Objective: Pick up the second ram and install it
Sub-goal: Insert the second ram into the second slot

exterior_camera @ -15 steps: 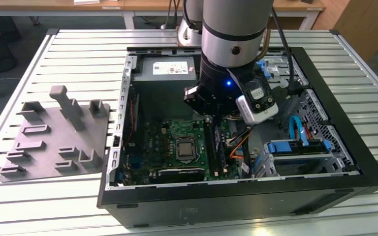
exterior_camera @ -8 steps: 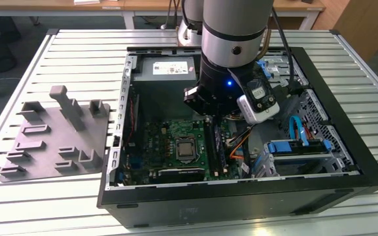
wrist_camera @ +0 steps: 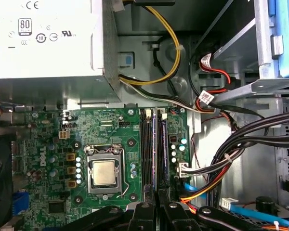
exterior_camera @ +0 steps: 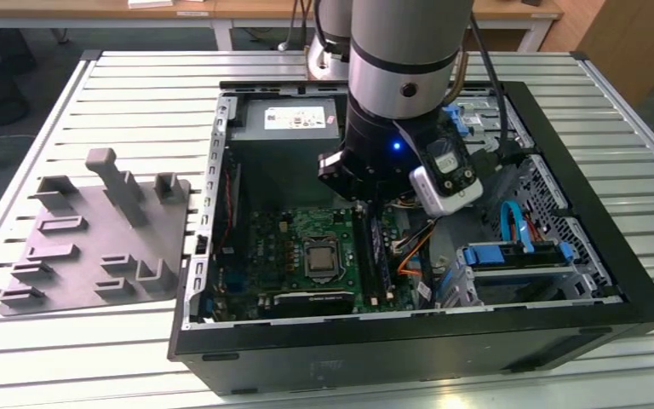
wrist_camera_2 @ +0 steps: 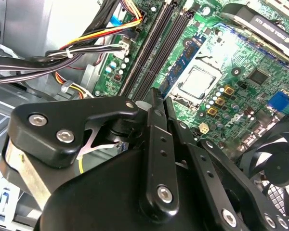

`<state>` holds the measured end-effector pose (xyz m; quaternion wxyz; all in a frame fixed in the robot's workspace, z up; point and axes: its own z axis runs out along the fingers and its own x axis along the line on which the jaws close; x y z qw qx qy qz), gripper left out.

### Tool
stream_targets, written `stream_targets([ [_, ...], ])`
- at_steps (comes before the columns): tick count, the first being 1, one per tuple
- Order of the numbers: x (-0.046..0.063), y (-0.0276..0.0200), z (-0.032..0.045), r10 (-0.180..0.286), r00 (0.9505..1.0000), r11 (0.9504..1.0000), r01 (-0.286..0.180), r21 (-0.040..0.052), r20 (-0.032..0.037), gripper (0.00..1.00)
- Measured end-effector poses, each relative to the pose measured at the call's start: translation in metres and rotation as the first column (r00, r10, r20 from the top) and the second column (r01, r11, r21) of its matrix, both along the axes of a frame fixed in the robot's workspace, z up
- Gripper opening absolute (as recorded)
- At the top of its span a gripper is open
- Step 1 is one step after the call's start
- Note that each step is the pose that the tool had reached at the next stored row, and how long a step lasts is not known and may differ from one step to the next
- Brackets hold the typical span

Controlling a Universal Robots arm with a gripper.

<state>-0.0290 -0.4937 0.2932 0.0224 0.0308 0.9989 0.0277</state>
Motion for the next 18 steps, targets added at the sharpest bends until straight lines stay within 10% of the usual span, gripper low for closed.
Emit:
stream_targets([
  [18,0.0,0.0,-0.005,0.0,1.0,1.0,0.0,-0.0001,0.0,0.14],
])
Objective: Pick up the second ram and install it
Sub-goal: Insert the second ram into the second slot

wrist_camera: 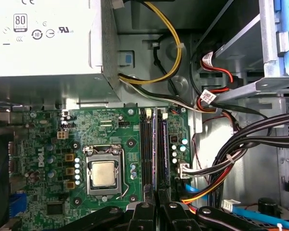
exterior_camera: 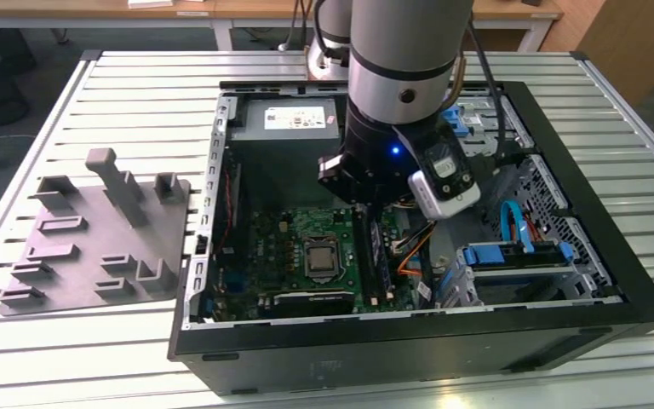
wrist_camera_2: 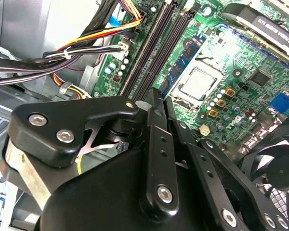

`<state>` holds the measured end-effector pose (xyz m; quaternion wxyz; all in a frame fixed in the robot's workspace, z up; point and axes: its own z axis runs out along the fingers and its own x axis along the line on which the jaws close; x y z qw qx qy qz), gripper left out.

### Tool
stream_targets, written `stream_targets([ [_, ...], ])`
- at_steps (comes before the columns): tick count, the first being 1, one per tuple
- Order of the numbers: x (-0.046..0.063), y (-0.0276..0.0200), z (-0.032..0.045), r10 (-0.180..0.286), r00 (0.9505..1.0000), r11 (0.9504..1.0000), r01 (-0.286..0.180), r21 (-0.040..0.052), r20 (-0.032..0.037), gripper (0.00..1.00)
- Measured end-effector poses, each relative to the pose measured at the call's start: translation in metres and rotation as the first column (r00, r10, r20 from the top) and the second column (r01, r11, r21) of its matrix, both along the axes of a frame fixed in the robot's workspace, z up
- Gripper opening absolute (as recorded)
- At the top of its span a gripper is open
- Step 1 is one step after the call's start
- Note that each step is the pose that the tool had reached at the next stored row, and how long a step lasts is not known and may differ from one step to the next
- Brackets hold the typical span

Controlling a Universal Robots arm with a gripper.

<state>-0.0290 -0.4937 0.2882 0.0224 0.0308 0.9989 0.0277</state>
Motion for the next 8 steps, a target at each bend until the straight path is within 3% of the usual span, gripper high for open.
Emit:
stream_targets([
  [8,0.0,0.0,-0.0026,0.0,1.0,1.0,0.0,0.0001,0.0,0.14],
])
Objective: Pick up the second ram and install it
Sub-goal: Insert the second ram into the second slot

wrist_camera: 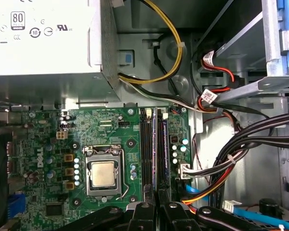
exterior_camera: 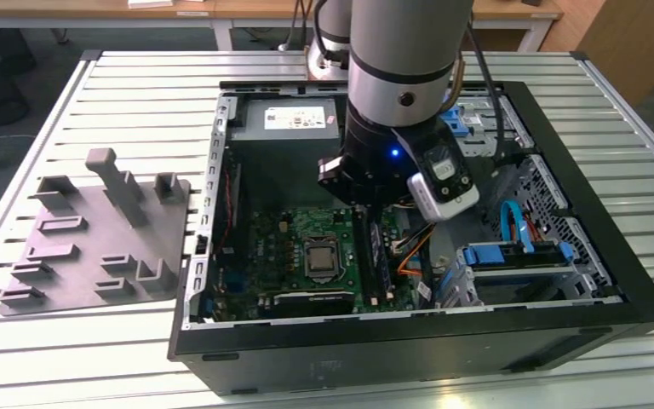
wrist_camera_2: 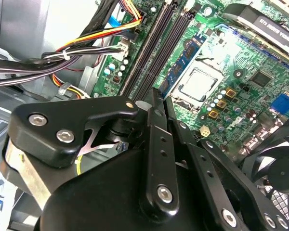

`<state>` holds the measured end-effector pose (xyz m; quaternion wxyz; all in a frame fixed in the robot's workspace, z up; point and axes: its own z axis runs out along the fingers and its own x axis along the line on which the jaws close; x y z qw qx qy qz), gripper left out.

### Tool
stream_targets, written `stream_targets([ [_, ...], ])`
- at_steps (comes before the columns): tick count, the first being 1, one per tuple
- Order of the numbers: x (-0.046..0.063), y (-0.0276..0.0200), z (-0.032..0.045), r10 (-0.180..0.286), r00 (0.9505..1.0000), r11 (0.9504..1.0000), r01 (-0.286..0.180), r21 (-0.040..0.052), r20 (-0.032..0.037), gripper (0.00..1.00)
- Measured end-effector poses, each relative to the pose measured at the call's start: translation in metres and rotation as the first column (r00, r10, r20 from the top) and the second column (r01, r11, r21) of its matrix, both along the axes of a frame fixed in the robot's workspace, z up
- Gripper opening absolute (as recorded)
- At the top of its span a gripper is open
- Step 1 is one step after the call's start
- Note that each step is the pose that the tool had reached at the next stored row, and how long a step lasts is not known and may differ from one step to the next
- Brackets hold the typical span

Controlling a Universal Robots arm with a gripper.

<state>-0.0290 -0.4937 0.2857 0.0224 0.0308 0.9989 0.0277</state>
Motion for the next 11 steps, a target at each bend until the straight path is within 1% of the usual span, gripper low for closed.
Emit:
stream_targets([
  [11,0.0,0.0,-0.0032,0.0,1.0,1.0,0.0,-0.0001,0.0,0.14],
])
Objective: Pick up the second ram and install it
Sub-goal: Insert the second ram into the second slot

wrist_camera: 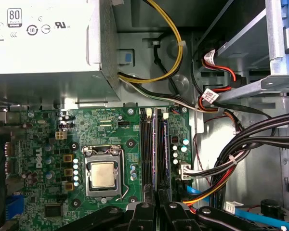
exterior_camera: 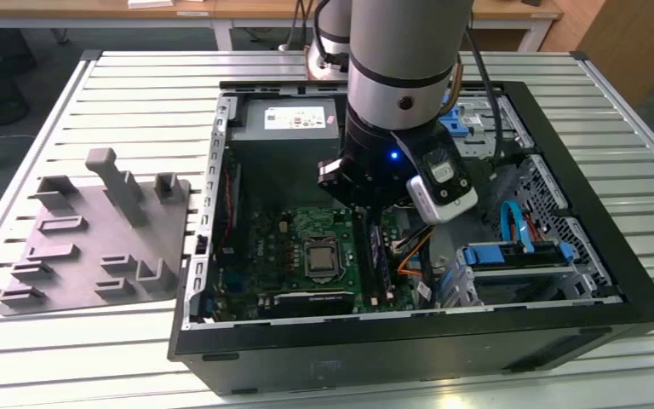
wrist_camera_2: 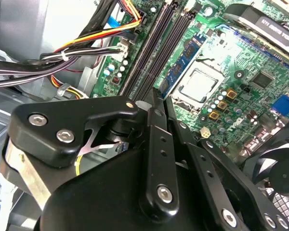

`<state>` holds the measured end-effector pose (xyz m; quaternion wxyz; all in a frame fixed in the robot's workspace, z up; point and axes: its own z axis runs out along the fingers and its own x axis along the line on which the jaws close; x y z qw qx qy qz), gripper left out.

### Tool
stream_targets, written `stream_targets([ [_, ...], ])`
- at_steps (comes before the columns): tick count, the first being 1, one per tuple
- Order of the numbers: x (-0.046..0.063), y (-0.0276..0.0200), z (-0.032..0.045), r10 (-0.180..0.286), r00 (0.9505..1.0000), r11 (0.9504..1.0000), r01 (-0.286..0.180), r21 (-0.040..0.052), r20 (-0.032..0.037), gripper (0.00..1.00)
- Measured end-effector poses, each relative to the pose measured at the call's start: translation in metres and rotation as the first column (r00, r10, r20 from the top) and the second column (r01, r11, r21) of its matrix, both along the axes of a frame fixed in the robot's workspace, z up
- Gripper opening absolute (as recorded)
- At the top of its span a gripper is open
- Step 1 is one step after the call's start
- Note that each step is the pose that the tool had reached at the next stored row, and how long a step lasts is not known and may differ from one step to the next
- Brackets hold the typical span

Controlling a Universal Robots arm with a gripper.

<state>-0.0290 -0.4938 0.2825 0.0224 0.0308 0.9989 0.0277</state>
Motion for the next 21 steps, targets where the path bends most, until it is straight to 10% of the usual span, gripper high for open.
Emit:
stream_targets([
  [21,0.0,0.0,-0.0053,0.0,1.0,1.0,0.0,0.0001,0.0,0.14],
])
